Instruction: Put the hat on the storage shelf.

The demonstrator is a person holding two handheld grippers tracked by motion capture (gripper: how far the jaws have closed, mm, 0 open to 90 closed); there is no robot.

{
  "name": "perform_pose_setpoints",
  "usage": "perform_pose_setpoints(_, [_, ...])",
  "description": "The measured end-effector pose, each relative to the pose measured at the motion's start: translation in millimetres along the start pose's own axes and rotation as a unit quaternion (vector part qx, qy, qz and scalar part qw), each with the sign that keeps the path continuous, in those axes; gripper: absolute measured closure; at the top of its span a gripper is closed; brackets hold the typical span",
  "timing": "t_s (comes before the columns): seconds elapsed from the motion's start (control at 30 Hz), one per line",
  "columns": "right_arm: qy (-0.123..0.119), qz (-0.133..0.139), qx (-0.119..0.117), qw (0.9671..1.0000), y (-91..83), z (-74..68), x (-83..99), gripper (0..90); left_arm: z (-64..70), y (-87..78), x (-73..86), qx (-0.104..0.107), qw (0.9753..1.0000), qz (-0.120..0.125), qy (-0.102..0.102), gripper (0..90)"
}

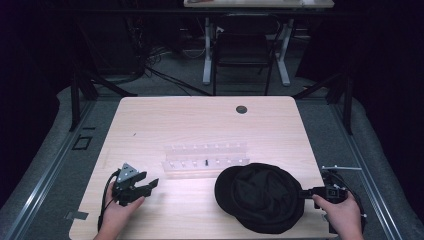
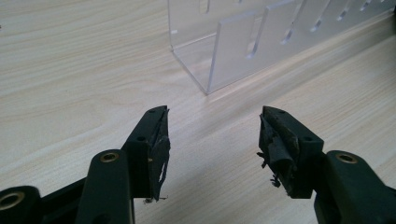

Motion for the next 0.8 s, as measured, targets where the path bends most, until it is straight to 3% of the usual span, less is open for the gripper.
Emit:
perform_pose_setpoints(0.07, [-0.001, -0.008, -0.001, 1.0, -0.1, 0.2, 2.2, 80.6, -0.1, 0.0, 0.1, 0.0, 1.0, -0.001, 0.0, 43.4])
perform_pose_setpoints(0.1, [-0.01, -0.019, 0.013, 0.9997, -1.9, 2.8, 3.7, 80.4, -0.1, 0.0, 0.1, 0.0, 1.0, -0.001, 0.0, 43.4])
perform_pose_setpoints(0.13, [0.007, -0.006, 0.005, 0.9999, 1.4, -0.9, 3.9, 80.2, 0.0, 0.0, 0.1, 0.0, 1.0, -0.001, 0.0, 43.4])
perform_pose_setpoints(0.43, [0.002, -0.036, -0.002, 0.9993, -1.9, -1.2, 13.4, 78.3, -0.1, -0.2, -0.1, 0.0, 1.0, 0.0, 0.0, 43.4])
perform_pose_setpoints(0.47, [-0.008, -0.054, 0.01, 0.9985, -3.4, 2.0, 17.0, 77.6, -0.2, -0.2, -0.1, 0.0, 1.0, 0.0, 0.0, 43.4])
perform_pose_setpoints(0.5, [0.003, -0.047, -0.004, 0.9989, -0.7, -0.9, 17.5, 76.5, -0.1, -0.3, -0.2, 0.0, 1.0, 0.0, 0.0, 43.4])
perform_pose_setpoints(0.6, [0.008, -0.038, 0.006, 0.9992, 0.8, 0.7, 17.7, 73.4, 0.1, -0.4, -0.3, 0.0, 1.0, 0.0, 0.001, 43.4])
perform_pose_setpoints(0.63, [0.005, -0.043, -0.001, 0.9991, 0.2, 1.3, 18.0, 72.4, 0.1, -0.4, -0.3, 0.0, 1.0, 0.0, 0.001, 43.4])
perform_pose_setpoints(0.67, [-0.001, -0.049, 0.009, 0.9988, -1.3, 4.0, 18.4, 70.9, 0.1, -0.4, -0.3, -0.001, 1.0, 0.0, 0.001, 43.4])
perform_pose_setpoints(0.73, [0.011, -0.035, -0.007, 0.9993, 2.5, 1.9, 18.3, 68.1, -0.1, -0.1, -0.1, -0.001, 1.0, 0.0, 0.001, 43.4])
perform_pose_setpoints(0.8, [0.002, -0.031, -0.007, 0.9995, 2.8, 3.4, 18.4, 65.1, 0.0, 0.2, 0.1, -0.002, 1.0, -0.001, 0.001, 43.4])
Point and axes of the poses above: each handheld gripper's, and its own axes: y roughly forward along the jaws, x roughly out of its underside, z roughly to its right, the point moved 9 cm from there along y, roughly forward along the jaws, and after that the axes turned 10 degrees about z, right-handed, at the moved point
